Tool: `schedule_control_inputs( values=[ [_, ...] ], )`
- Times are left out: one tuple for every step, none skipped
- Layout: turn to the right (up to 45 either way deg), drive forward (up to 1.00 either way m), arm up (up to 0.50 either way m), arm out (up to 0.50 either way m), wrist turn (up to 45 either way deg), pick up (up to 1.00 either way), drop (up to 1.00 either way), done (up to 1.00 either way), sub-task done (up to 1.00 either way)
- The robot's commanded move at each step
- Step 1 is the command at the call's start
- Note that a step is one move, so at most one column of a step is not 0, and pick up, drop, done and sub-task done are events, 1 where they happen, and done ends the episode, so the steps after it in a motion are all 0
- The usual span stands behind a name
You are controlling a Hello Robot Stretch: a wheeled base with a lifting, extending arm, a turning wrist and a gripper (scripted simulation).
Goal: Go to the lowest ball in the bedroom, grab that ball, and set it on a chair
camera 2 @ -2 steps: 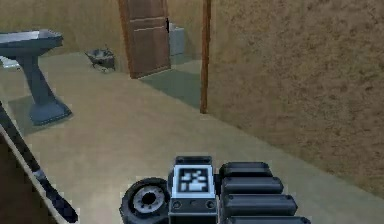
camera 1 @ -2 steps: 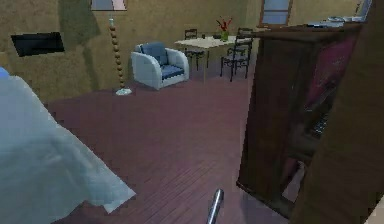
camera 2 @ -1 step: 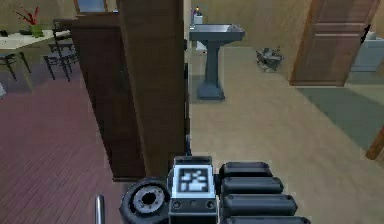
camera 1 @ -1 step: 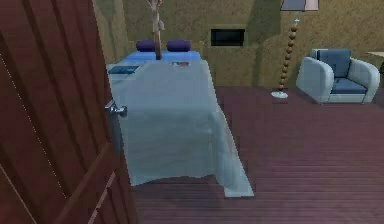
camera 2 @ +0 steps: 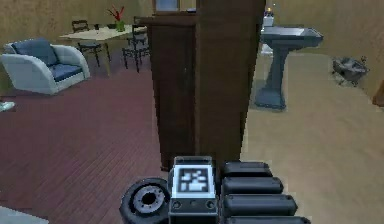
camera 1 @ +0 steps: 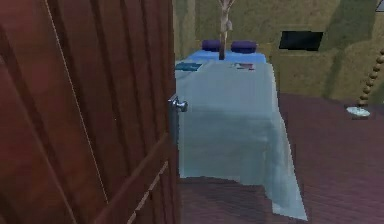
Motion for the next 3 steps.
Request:
schedule_control_inputs(
  values=[
    [0.0,0.35,0.0,0.0,0.0,0.0,0.0,0.0,0.0],
    [45.0,0.0,0.0,0.0,0.0,0.0,0.0,0.0,0.0],
    [27.0,0.0,0.0,0.0,0.0,0.0,0.0,0.0,0.0]
  ],
)
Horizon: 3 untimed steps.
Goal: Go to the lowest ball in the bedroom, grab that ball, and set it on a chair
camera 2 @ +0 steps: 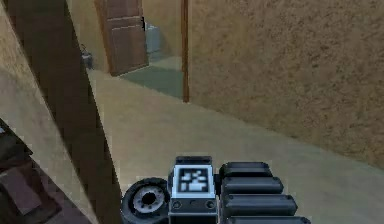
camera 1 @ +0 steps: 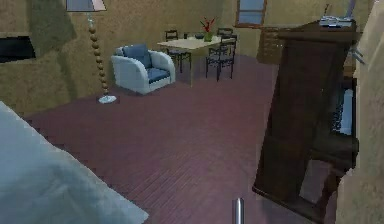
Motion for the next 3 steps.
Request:
schedule_control_inputs(
  values=[
    [0.0,0.95,0.0,0.0,0.0,0.0,0.0,0.0,0.0],
    [42.0,0.0,0.0,0.0,0.0,0.0,0.0,0.0,0.0],
    [0.0,0.05,0.0,0.0,0.0,0.0,0.0,0.0,0.0]
  ],
)
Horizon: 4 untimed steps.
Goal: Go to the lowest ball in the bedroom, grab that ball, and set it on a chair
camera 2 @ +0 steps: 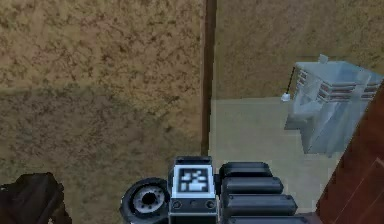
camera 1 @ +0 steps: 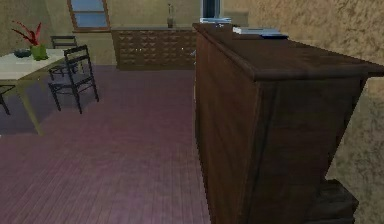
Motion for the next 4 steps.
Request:
schedule_control_inputs(
  values=[
    [-30.0,0.0,0.0,0.0,0.0,0.0,0.0,0.0,0.0],
    [0.0,0.1,0.0,0.0,0.0,0.0,0.0,0.0,0.0],
    [3.0,0.0,0.0,0.0,0.0,0.0,0.0,0.0,0.0],
    [0.0,1.0,0.0,0.0,0.0,0.0,0.0,0.0,0.0]
  ],
)
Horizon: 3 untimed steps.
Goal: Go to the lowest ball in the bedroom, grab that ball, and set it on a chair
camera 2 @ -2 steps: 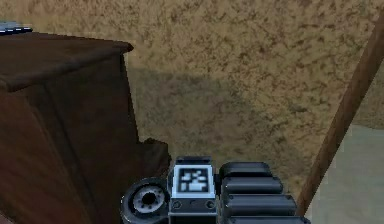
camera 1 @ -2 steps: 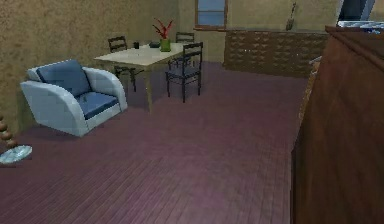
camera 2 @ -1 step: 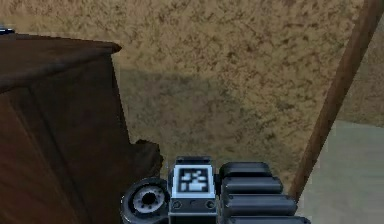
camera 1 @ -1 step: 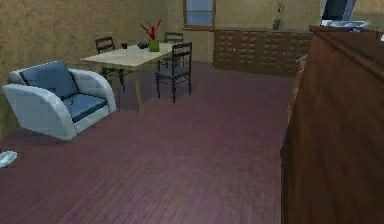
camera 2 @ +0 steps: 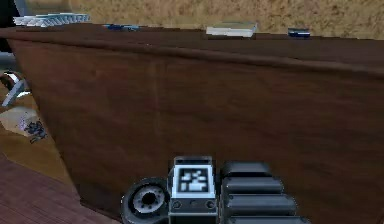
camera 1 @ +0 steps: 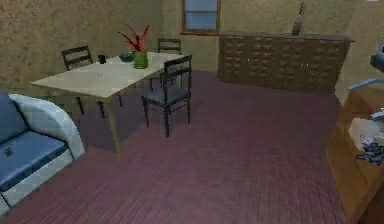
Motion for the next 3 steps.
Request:
schedule_control_inputs(
  values=[
    [0.0,1.0,0.0,0.0,0.0,0.0,0.0,0.0,0.0],
    [0.0,1.0,0.0,0.0,0.0,0.0,0.0,0.0,0.0],
    [45.0,0.0,0.0,0.0,0.0,0.0,0.0,0.0,0.0]
  ],
)
